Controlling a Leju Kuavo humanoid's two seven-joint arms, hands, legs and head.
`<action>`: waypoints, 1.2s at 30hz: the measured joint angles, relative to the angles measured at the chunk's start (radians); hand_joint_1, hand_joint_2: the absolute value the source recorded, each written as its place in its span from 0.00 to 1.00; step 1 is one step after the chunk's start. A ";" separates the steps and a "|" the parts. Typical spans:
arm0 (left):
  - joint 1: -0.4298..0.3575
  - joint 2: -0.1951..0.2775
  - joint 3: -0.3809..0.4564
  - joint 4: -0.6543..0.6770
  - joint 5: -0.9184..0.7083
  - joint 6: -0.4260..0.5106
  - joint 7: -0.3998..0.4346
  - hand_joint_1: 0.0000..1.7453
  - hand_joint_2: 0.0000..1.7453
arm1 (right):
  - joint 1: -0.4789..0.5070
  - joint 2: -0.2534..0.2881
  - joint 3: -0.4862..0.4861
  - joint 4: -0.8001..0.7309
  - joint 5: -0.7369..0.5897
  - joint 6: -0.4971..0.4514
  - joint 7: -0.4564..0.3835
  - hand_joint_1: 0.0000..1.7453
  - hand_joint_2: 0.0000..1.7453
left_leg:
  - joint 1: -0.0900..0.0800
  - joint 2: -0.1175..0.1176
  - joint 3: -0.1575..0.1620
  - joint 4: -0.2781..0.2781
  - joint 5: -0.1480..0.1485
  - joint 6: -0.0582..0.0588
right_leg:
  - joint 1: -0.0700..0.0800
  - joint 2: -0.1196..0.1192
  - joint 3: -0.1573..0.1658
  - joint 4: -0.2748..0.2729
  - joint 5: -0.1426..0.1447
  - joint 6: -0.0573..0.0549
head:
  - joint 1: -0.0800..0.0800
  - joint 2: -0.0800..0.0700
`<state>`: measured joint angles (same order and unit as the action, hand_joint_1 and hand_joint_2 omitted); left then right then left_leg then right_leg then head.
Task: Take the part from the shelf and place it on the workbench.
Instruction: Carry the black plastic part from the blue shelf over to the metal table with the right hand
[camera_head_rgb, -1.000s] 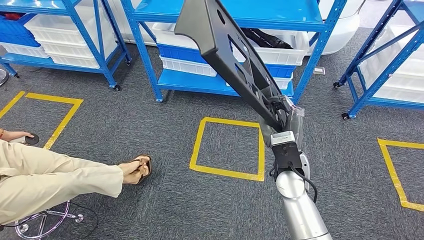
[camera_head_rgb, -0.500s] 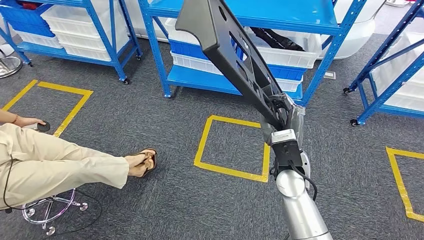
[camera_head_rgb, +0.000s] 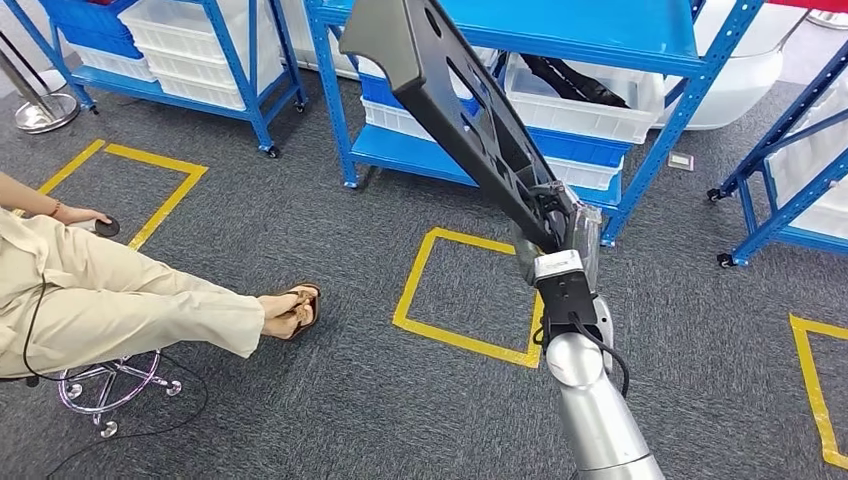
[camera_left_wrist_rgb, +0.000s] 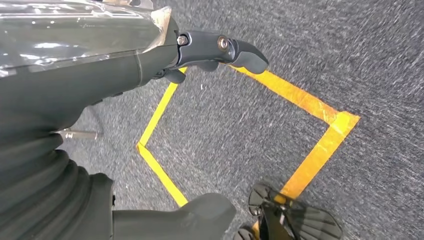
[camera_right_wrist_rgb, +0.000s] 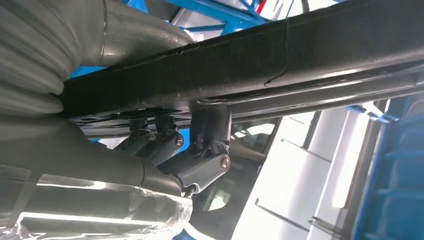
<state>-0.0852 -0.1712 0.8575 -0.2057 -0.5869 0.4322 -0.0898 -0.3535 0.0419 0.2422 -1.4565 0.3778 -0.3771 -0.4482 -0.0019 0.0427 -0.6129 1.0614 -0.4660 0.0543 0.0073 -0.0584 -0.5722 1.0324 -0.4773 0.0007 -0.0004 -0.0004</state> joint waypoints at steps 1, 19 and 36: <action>-0.001 -0.001 0.000 0.000 0.000 0.000 0.000 0.00 1.00 | -0.003 0.001 0.000 0.001 0.000 0.000 0.000 0.99 1.00 | -0.006 0.005 0.006 -0.015 0.000 0.002 | 0.001 -0.007 0.000 0.000 0.000 0.001 | 0.000 0.000; 0.006 -0.006 0.001 0.000 -0.005 -0.017 -0.015 0.00 1.00 | -0.001 -0.010 0.004 0.016 0.002 -0.001 0.000 0.99 1.00 | 0.007 -0.122 -0.013 -0.039 0.043 -0.032 | -0.030 0.076 0.011 -0.014 0.005 0.025 | 0.003 0.000; -0.001 -0.006 0.000 -0.001 -0.036 -0.024 0.000 0.00 1.00 | 0.060 0.018 0.004 -0.080 0.067 -0.018 0.018 0.99 1.00 | 0.010 -0.032 -0.001 -0.048 0.037 -0.018 | -0.016 -0.008 0.000 0.017 -0.026 0.032 | -0.001 0.000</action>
<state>-0.0862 -0.1767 0.8579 -0.2063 -0.6228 0.4087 -0.0901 -0.2933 0.0600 0.2460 -1.5366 0.4445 -0.3948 -0.4302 0.0084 0.0112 -0.6143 1.0138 -0.4288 0.0365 -0.0090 -0.0666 -0.5717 1.0494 -0.5034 0.0328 -0.0016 -0.0004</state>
